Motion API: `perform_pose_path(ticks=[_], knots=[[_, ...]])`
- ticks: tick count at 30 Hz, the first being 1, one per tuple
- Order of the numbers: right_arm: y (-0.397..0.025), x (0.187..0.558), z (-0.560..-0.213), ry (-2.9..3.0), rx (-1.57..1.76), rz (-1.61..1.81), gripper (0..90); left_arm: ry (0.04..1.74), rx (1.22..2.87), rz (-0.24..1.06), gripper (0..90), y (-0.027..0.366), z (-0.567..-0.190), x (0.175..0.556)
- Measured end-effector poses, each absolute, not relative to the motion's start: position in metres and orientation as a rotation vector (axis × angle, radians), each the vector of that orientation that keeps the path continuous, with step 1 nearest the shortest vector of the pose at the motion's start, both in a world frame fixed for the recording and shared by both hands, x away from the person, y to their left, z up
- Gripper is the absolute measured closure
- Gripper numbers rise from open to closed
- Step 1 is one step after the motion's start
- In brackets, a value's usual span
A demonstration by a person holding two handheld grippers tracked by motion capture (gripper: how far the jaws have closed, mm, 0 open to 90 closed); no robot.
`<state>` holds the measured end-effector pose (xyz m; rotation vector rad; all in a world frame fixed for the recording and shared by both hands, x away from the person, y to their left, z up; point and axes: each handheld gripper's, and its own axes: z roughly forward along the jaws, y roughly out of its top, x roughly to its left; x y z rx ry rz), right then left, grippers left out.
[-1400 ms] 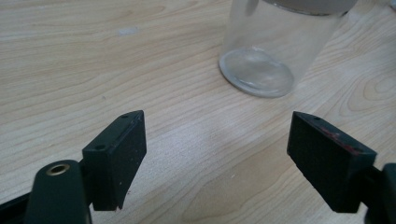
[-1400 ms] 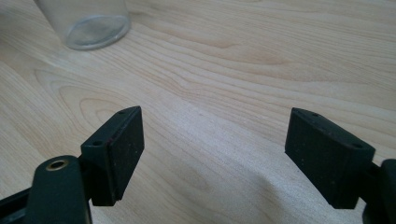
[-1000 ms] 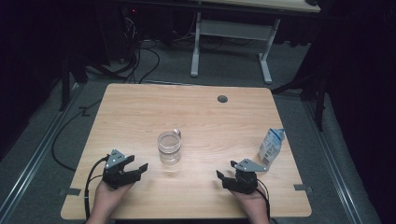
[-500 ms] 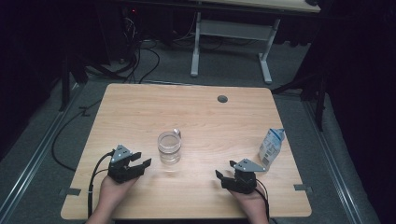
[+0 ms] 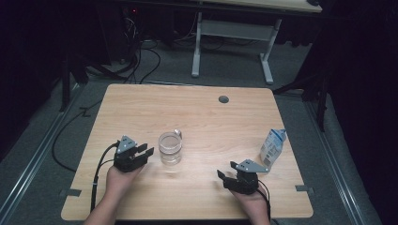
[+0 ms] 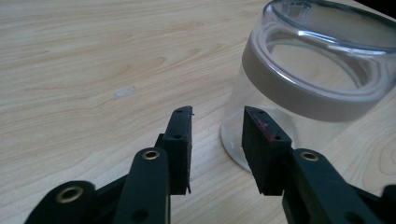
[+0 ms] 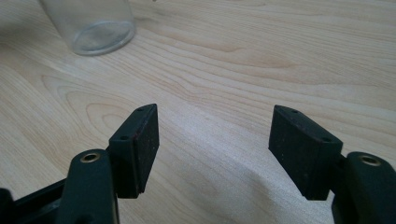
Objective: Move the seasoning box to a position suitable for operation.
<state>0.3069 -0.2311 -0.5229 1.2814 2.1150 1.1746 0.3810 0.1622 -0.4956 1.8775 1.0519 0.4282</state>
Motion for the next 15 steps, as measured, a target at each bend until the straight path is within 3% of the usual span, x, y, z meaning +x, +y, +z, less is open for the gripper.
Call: perform_pose_path(ticks=[9,12,15], knots=[[-0.233,0.306,-0.522,2.104,1.289,1.197,35.5,1.033,1.84,0.443,75.2,0.15,-0.486,0.393],[-0.233,0.307,-0.522,2.103,1.29,1.2,35.5,1.036,1.809,0.458,86.0,0.15,-0.485,0.395],[-0.233,0.306,-0.522,2.103,1.292,1.199,35.5,1.031,1.821,0.464,89.6,0.149,-0.487,0.396]])
